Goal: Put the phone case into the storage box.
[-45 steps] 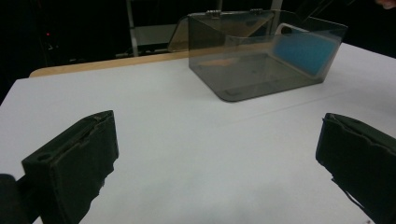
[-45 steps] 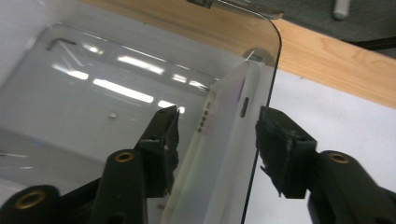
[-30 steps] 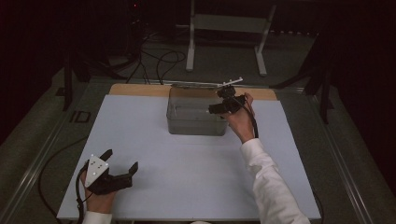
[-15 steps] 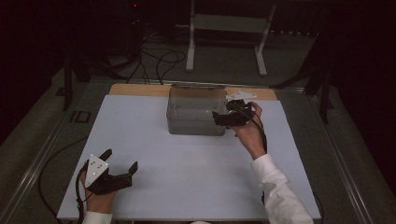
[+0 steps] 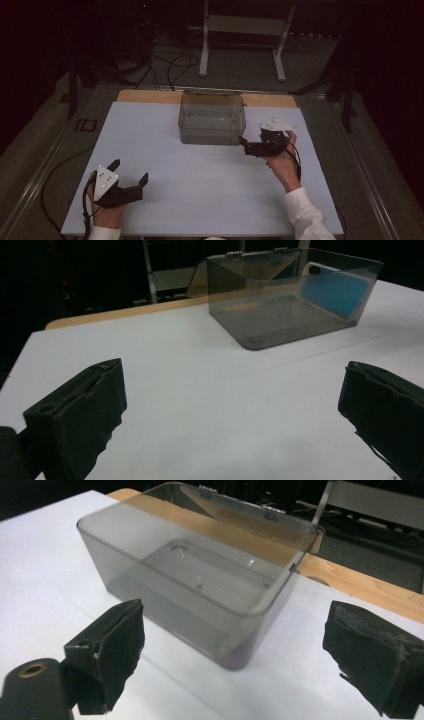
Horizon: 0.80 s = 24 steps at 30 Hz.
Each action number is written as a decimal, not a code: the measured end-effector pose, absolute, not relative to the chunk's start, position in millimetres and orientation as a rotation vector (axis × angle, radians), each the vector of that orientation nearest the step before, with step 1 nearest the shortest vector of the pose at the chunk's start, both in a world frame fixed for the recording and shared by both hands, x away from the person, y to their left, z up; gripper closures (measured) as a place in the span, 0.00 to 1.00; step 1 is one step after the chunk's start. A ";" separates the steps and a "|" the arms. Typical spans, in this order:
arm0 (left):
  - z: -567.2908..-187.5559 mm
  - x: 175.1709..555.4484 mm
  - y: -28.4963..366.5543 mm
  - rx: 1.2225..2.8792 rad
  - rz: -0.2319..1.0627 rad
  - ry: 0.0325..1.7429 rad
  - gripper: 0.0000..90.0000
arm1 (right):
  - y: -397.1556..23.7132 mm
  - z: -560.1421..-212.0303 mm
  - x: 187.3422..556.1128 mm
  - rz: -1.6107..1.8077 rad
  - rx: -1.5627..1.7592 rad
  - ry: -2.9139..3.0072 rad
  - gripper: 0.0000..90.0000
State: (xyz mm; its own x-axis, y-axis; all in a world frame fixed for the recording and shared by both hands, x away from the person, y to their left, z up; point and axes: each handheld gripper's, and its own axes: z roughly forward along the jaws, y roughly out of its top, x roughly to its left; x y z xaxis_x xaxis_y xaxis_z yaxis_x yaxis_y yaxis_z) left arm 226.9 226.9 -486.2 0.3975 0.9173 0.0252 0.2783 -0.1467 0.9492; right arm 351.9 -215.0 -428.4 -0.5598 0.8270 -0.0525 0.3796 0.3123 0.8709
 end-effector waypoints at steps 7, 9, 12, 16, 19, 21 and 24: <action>-481.5 229.2 226.7 1.654 0.807 1.065 0.00 | -231.3 -434.7 328.8 1.136 1.027 2.055 0.10; -480.1 229.8 227.6 1.654 0.808 1.067 0.00 | -237.1 -436.4 322.3 1.138 1.042 2.037 0.10; -477.5 230.4 227.9 1.651 0.806 1.058 0.00 | -247.1 -440.3 311.8 1.140 1.043 2.010 0.10; -475.9 232.4 226.5 1.656 0.802 1.036 0.00 | -259.3 -450.3 295.6 1.143 1.034 2.009 0.10; -476.1 233.8 224.7 1.659 0.793 1.026 0.00 | -263.4 -450.4 284.7 1.183 1.019 1.988 0.10; -475.9 233.9 223.7 1.661 0.792 1.017 0.00 | -263.7 -448.6 279.9 1.207 1.009 1.976 0.10; -475.6 233.5 224.6 1.653 0.792 0.999 0.00 | -264.7 -450.2 271.9 1.218 0.983 1.945 0.10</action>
